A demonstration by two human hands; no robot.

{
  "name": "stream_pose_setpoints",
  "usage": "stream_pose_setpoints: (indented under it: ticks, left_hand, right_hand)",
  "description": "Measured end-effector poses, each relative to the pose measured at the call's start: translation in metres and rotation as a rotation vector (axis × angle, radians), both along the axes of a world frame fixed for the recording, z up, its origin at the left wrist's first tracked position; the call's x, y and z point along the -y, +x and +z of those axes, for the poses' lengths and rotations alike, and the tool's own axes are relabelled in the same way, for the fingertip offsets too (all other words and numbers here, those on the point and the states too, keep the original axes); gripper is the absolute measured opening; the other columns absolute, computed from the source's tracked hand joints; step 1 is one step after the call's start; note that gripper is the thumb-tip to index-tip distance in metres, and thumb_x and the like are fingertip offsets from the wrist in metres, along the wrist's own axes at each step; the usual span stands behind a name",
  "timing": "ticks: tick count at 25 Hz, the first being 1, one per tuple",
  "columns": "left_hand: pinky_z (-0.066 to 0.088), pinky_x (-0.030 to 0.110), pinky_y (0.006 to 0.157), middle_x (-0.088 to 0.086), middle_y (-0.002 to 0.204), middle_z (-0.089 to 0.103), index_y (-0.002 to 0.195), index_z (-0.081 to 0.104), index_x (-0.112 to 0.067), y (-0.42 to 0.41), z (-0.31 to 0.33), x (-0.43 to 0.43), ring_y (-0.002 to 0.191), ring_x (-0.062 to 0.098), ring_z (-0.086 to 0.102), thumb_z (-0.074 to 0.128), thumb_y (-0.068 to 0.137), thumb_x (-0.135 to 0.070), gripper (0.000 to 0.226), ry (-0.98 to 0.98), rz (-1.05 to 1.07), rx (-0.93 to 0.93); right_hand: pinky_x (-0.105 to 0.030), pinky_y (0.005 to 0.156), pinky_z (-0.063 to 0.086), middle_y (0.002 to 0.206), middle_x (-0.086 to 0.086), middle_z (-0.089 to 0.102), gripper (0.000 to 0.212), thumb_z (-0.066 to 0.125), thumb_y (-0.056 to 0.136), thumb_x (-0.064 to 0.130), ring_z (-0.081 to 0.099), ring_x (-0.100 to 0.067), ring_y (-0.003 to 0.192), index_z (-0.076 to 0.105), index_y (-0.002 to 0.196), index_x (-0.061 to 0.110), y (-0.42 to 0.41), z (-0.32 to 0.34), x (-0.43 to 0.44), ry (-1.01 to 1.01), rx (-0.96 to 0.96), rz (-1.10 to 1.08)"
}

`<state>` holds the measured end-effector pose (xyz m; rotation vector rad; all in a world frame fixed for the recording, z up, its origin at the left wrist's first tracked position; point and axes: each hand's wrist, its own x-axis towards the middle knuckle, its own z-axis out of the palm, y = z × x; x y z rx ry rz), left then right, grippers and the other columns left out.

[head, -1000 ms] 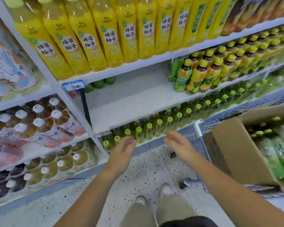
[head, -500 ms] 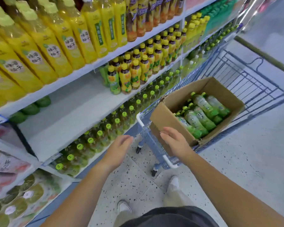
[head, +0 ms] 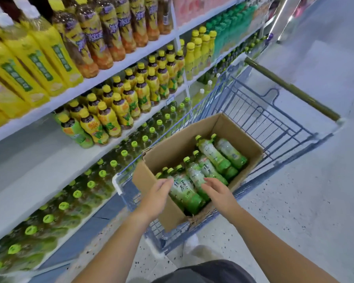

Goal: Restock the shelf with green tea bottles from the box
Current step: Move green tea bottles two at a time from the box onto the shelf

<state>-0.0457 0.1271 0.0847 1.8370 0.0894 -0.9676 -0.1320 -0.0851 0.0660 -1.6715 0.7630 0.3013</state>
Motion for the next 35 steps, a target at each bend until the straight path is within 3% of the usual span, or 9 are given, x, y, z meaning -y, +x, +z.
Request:
stream_pose_setpoints:
  ticks: [8,11,13,19,22,27,30,32,35]
  left_hand:
    - [0.036,0.036,0.097,0.006,0.158,0.038,0.156,0.031,-0.016,0.008,-0.032,0.115,0.137,0.028,0.044,0.041,0.098,-0.061,0.074,0.189,0.221,-0.048]
    - [0.035,0.045,0.110,0.012,0.164,0.023,0.161,0.017,-0.013,0.007,-0.052,0.120,0.145,0.036,0.033,0.041,0.100,-0.058,0.079,0.376,0.268,-0.068]
    - [0.038,0.046,0.108,0.015,0.161,0.022,0.159,0.016,-0.011,0.006,-0.065,0.119,0.141,0.038,0.037,0.043,0.100,-0.056,0.079,0.478,0.258,-0.084]
    - [0.036,0.032,0.082,0.019,0.161,0.024,0.157,-0.006,-0.005,0.018,-0.103,0.122,0.124,0.033,0.048,0.061,0.097,-0.042,0.097,0.490,0.432,-0.314]
    - [0.039,0.033,0.080,0.020,0.153,0.035,0.149,0.009,-0.003,0.023,-0.122,0.123,0.121,0.035,0.051,0.068,0.095,-0.035,0.086,0.545,0.499,-0.330]
    - [0.039,0.033,0.082,0.018,0.144,0.046,0.147,0.015,-0.002,0.022,-0.140,0.119,0.110,0.031,0.050,0.077,0.087,-0.029,0.090,0.496,0.588,-0.321]
    - [0.038,0.034,0.085,0.015,0.143,0.045,0.149,0.020,-0.002,0.020,-0.139,0.116,0.120,0.032,0.049,0.079,0.085,-0.029,0.091,0.452,0.621,-0.330]
    - [0.039,0.034,0.081,0.011,0.125,0.051,0.140,0.034,-0.006,0.018,-0.136,0.115,0.109,0.030,0.053,0.078,0.084,-0.029,0.075,0.432,0.618,-0.340]
    - [0.042,0.032,0.066,0.010,0.084,0.059,0.092,0.057,-0.014,0.013,-0.131,0.112,0.072,0.025,0.057,0.076,0.079,-0.021,0.024,0.337,0.600,-0.287]
  right_hand:
    - [-0.034,0.101,0.042,0.135,0.003,0.059,0.049,0.051,0.102,0.044,0.055,-0.016,0.117,0.050,0.146,0.023,0.062,-0.041,0.105,-0.236,-0.125,0.182]
    - [-0.030,0.089,0.046,0.145,-0.001,0.053,0.052,0.046,0.103,0.042,0.059,-0.016,0.112,0.043,0.150,0.022,0.093,-0.056,0.125,-0.350,-0.162,0.313]
    - [-0.027,0.075,0.046,0.137,-0.004,0.059,0.052,0.048,0.102,0.038,0.063,-0.015,0.098,0.043,0.150,0.018,0.110,-0.066,0.134,-0.437,-0.175,0.377]
    - [-0.042,0.081,0.053,0.112,-0.013,0.064,0.045,0.056,0.098,0.036,0.063,-0.031,0.096,0.052,0.132,0.007,0.145,-0.102,0.157,-0.606,-0.280,0.512]
    - [-0.039,0.082,0.051,0.121,-0.015,0.064,0.048,0.059,0.098,0.036,0.061,-0.029,0.095,0.049,0.134,0.006,0.161,-0.122,0.165,-0.567,-0.348,0.486]
    - [-0.045,0.103,0.044,0.145,-0.017,0.053,0.080,0.072,0.090,0.044,0.055,-0.036,0.126,0.039,0.150,0.003,0.174,-0.143,0.179,-0.440,-0.379,0.374]
    - [-0.048,0.105,0.045,0.149,-0.016,0.049,0.090,0.081,0.083,0.041,0.054,-0.036,0.126,0.036,0.151,0.002,0.169,-0.141,0.179,-0.269,-0.434,0.293]
    - [-0.042,0.090,0.054,0.139,-0.013,0.056,0.095,0.087,0.076,0.037,0.060,-0.033,0.117,0.037,0.149,0.002,0.161,-0.138,0.175,-0.124,-0.481,0.222]
    - [-0.034,0.068,0.054,0.125,-0.014,0.062,0.079,0.088,0.071,0.032,0.065,-0.027,0.095,0.047,0.131,0.003,0.141,-0.138,0.159,0.006,-0.493,0.136]
